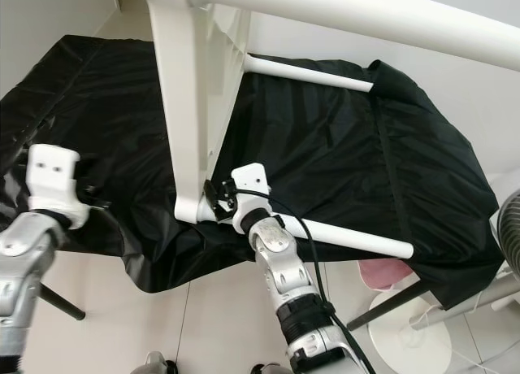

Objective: Building children table

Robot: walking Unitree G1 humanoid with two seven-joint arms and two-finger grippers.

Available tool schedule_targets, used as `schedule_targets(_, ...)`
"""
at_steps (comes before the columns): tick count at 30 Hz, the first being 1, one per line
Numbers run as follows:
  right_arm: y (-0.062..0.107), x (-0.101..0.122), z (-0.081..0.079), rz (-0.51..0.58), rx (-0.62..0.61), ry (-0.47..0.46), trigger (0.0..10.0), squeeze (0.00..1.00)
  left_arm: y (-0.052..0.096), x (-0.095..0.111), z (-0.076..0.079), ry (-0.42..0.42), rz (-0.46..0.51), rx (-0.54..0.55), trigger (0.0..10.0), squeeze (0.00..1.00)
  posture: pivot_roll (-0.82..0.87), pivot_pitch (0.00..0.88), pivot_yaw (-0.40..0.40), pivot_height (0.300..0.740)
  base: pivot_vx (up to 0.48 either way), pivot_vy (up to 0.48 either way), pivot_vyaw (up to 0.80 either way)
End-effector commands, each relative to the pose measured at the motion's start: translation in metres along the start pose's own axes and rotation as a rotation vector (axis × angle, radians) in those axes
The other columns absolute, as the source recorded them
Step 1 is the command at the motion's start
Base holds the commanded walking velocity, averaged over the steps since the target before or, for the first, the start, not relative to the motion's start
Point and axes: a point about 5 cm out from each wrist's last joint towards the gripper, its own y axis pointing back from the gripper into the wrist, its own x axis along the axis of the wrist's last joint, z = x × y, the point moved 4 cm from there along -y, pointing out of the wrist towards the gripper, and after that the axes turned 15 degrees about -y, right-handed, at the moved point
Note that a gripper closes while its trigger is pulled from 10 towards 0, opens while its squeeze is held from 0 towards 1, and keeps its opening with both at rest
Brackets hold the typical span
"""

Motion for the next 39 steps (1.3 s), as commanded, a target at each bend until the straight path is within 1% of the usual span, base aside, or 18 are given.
schedule_targets(1, 0.001, -0.011, -0.003, -0.041, 0.008, -0.006, 10.0, 0.00, 0.001, 0.002, 0.010, 0.008, 0.011, -0.079, 10.0, 0.00, 0.14, 0.128, -0.056, 0.740, 0.000, 0.000, 0.00)
schedule_targets(4, -0.001, -0.012, -0.002, -0.040, 0.003, -0.009, 10.0, 0.00, 0.004, 0.003, 0.012, 0.007, 0.019, -0.109, 10.0, 0.00, 0.14, 0.130, -0.054, 0.740, 0.000, 0.000, 0.00)
schedule_targets(6, -0.013, -0.008, -0.005, -0.025, -0.005, -0.012, 10.0, 0.00, 0.015, 0.009, 0.022, 0.019, 0.044, -0.222, 10.0, 0.00, 0.15, 0.138, -0.039, 0.740, 0.000, 0.000, 0.00)
schedule_targets(10, -0.016, -0.007, -0.006, -0.019, -0.006, -0.011, 10.0, 0.00, 0.018, 0.010, 0.026, 0.026, 0.050, -0.257, 10.0, 0.00, 0.15, 0.138, -0.039, 0.740, 0.000, 0.000, 0.00)
schedule_targets(12, -0.021, -0.004, -0.004, -0.004, -0.029, -0.019, 10.0, 0.00, 0.029, 0.013, 0.038, 0.025, 0.051, -0.332, 10.0, 0.00, 0.14, 0.151, -0.042, 0.740, 0.000, 0.000, 0.00)
schedule_targets(14, -0.021, -0.003, -0.003, 0.006, -0.032, -0.018, 10.0, 0.00, 0.033, 0.014, 0.041, 0.031, 0.050, -0.348, 10.0, 0.00, 0.14, 0.151, -0.042, 0.740, 0.000, 0.000, 0.00)
schedule_targets(15, -0.018, -0.003, 0.000, 0.015, -0.037, -0.007, 10.0, 0.00, 0.037, 0.014, 0.048, 0.052, 0.042, -0.367, 10.0, 0.00, 0.14, 0.153, -0.041, 0.740, 0.000, 0.000, 0.00)
schedule_targets(17, -0.018, -0.003, 0.000, 0.015, -0.037, -0.007, 10.0, 0.00, 0.037, 0.014, 0.048, 0.052, 0.042, -0.367, 10.0, 0.00, 0.14, 0.153, -0.041, 0.740, 0.000, 0.000, 0.00)
schedule_targets(20, -0.003, 0.002, 0.014, 0.053, -0.070, 0.017, 10.0, 0.00, 0.056, 0.023, 0.084, 0.127, 0.055, -0.481, 10.0, 0.00, 0.12, 0.157, -0.042, 0.740, 0.000, 0.000, 0.00)
schedule_targets(21, -0.003, 0.002, 0.014, 0.053, -0.070, 0.017, 10.0, 0.00, 0.056, 0.023, 0.084, 0.127, 0.055, -0.481, 10.0, 0.00, 0.12, 0.157, -0.042, 0.740, 0.000, 0.000, 0.00)
schedule_targets(22, 0.002, 0.004, 0.017, 0.063, -0.076, 0.021, 10.0, 0.00, 0.058, 0.026, 0.092, 0.138, 0.068, -0.506, 10.0, 0.00, 0.12, 0.157, -0.042, 0.740, 0.000, 0.000, 0.00)
schedule_targets(25, 0.004, 0.006, 0.019, 0.072, -0.078, 0.022, 10.0, 0.00, 0.059, 0.029, 0.097, 0.147, 0.076, -0.526, 10.0, 0.00, 0.12, 0.157, -0.042, 0.740, 0.000, 0.000, 0.00)
schedule_targets(27, 0.014, 0.009, 0.020, 0.087, -0.063, 0.043, 10.0, 0.00, 0.058, 0.039, 0.107, 0.199, 0.106, -0.547, 10.0, 0.00, 0.12, 0.151, -0.039, 0.740, 0.000, 0.000, 0.00)
schedule_targets(28, 0.014, 0.009, 0.020, 0.087, -0.063, 0.043, 10.0, 0.00, 0.058, 0.039, 0.107, 0.199, 0.106, -0.547, 10.0, 0.00, 0.12, 0.151, -0.039, 0.740, 0.000, 0.000, 0.00)
schedule_targets(29, 0.019, 0.011, 0.023, 0.097, -0.067, 0.046, 10.0, 0.00, 0.058, 0.044, 0.112, 0.218, 0.116, -0.560, 10.0, 0.00, 0.12, 0.146, -0.042, 0.740, 0.000, 0.000, 0.00)
schedule_targets(37, 0.039, 0.021, 0.036, 0.130, -0.109, 0.062, 10.0, 0.00, 0.061, 0.052, 0.120, 0.253, 0.130, -0.592, 10.0, 0.00, 0.11, 0.130, -0.054, 0.740, 0.000, 0.000, 0.00)
schedule_targets(38, 0.046, 0.024, 0.041, 0.140, -0.130, 0.061, 10.0, 0.00, 0.060, 0.056, 0.123, 0.265, 0.140, -0.594, 10.0, 0.18, 0.11, 0.120, -0.060, 0.740, 0.000, 0.000, 0.00)
schedule_targets(39, 0.046, 0.024, 0.041, 0.140, -0.130, 0.061, 10.0, 0.00, 0.060, 0.056, 0.123, 0.265, 0.140, -0.594, 10.0, 0.18, 0.11, 0.120, -0.060, 0.740, 0.000, 0.000, 0.00)
